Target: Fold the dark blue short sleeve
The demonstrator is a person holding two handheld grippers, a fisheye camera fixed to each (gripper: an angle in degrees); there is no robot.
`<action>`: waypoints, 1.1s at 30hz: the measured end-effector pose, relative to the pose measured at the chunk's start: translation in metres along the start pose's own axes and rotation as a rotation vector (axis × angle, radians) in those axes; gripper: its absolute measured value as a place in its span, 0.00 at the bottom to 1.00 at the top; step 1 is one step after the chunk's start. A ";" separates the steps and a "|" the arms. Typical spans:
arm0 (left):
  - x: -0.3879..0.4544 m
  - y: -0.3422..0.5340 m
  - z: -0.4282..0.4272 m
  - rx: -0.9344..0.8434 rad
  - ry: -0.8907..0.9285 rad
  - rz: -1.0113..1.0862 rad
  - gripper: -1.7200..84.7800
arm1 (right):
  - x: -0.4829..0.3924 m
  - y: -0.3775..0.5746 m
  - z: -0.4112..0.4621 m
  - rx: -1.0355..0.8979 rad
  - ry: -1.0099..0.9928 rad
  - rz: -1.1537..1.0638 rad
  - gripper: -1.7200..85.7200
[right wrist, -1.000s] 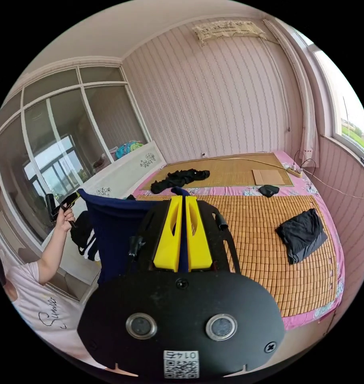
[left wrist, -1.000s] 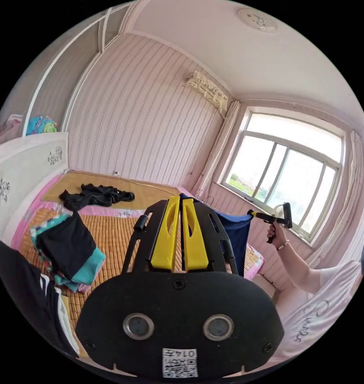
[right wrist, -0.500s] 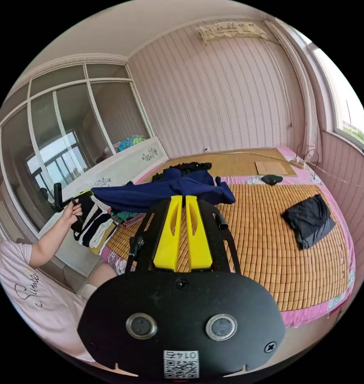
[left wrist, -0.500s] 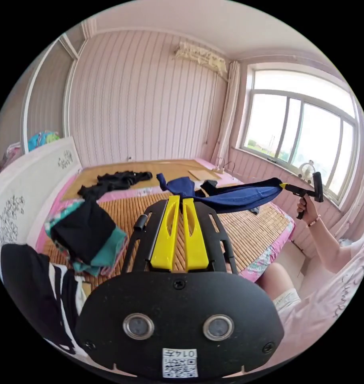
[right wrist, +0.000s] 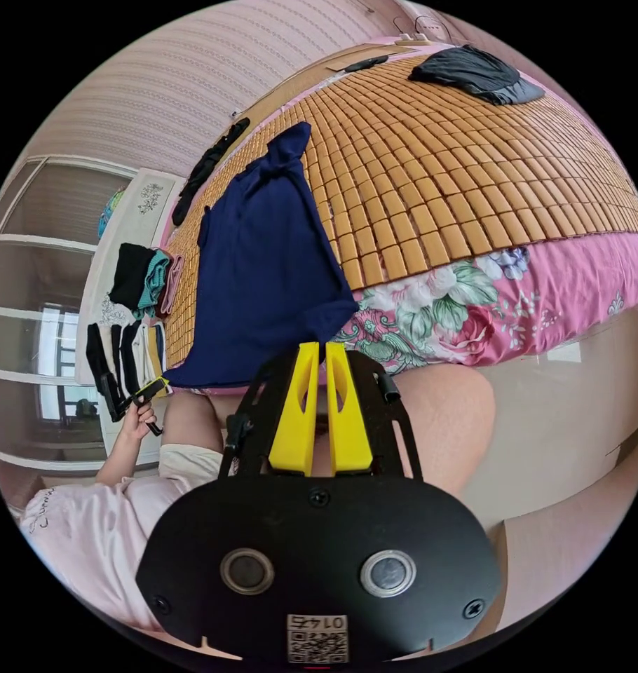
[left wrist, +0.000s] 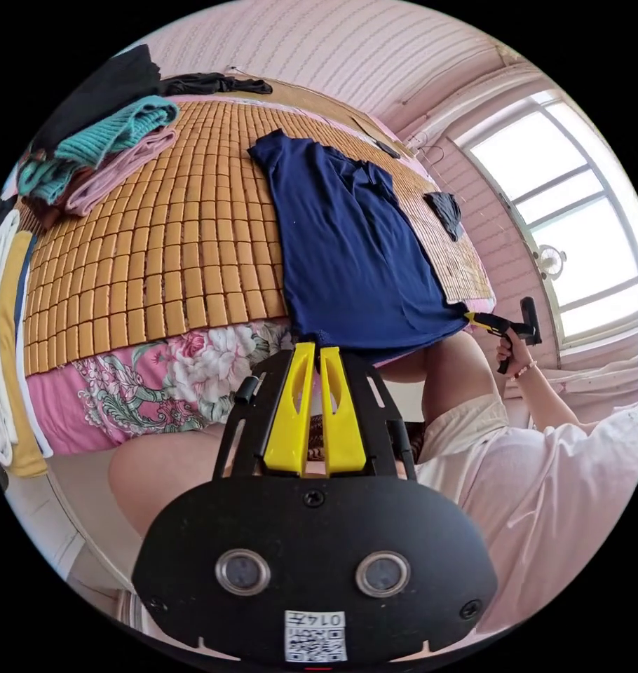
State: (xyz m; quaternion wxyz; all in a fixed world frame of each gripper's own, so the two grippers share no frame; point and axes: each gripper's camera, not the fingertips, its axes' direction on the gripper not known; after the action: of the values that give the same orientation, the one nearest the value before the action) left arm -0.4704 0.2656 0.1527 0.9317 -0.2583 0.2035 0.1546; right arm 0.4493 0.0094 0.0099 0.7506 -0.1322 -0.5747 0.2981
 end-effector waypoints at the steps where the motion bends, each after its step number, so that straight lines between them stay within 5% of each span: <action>1: 0.002 -0.003 -0.002 -0.022 -0.017 0.025 0.01 | 0.005 0.001 0.002 -0.006 0.000 0.003 0.03; 13: -0.021 -0.044 -0.006 -0.131 -0.023 0.008 0.01 | 0.058 -0.015 0.034 -0.011 0.225 -0.013 0.11; 20: -0.026 -0.061 -0.013 -0.166 -0.053 0.000 0.01 | 0.073 -0.053 0.098 -0.262 0.487 -0.159 0.09; 26: -0.023 -0.073 -0.010 -0.202 -0.110 -0.001 0.03 | 0.104 -0.040 0.087 -0.278 0.396 -0.172 0.02; 33: -0.034 -0.120 -0.048 -0.146 -0.193 0.078 0.12 | 0.096 -0.074 0.040 -0.124 0.430 -0.309 0.09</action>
State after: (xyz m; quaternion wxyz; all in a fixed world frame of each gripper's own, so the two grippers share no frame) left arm -0.4673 0.1348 0.1815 0.9188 -0.3015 0.1110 0.2293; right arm 0.4487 0.0031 0.1372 0.8824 -0.1490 -0.4328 0.1092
